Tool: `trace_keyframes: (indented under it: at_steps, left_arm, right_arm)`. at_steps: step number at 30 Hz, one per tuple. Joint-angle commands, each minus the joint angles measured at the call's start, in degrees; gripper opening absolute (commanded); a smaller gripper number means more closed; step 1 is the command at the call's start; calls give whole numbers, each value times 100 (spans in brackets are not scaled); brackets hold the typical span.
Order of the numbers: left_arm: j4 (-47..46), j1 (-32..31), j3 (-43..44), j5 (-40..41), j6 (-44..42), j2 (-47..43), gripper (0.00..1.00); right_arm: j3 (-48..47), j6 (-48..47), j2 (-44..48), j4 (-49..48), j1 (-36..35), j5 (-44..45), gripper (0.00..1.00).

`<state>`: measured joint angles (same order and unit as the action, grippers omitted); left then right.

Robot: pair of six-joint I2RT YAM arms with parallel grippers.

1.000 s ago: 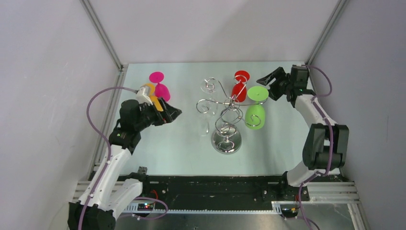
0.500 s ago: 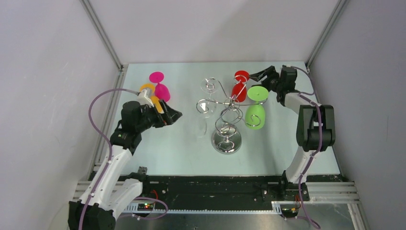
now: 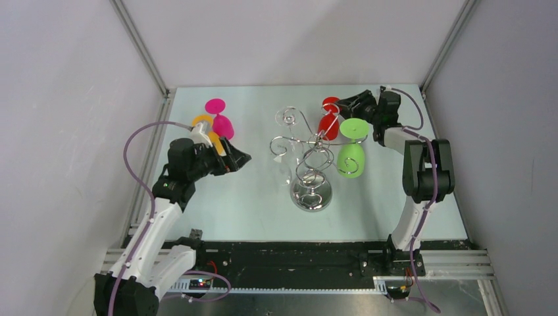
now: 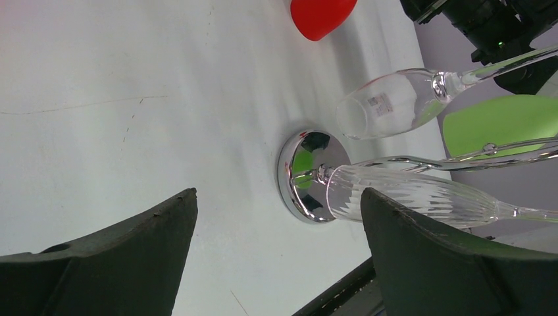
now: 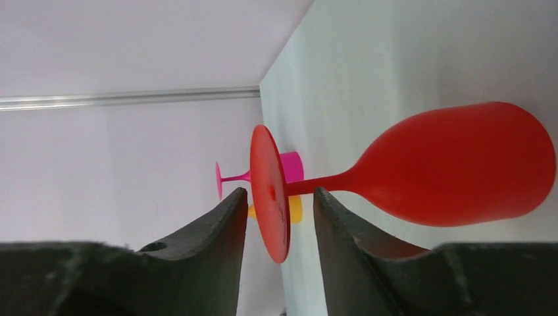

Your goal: Place the wine glass upside down on the wine glass rack

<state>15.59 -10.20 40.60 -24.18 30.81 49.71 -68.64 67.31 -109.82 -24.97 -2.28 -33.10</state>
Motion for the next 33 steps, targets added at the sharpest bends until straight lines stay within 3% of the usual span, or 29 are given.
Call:
trace_keyframes:
  at_steps: [1, 5, 16, 24, 33]
  left_arm:
    - [-127, -18, 18, -79, -146, 21, 98]
    - [-136, -19, 10, -71, -146, 21, 98]
    - [-136, -14, -6, -72, -147, 3, 98]
    - [-131, -13, -9, -67, -154, -14, 98]
    - [-136, 0, -8, -72, -150, -14, 98]
  right_arm:
    - [-245, 184, -138, -553, -2, -162, 41]
    - [-246, 133, -80, -554, -13, -171, 32]
    - [-246, -165, 146, -200, 12, -140, 30]
    - [-246, -198, 207, -154, 41, -161, 1]
    - [-323, -424, 926, 63, 433, -146, 0]
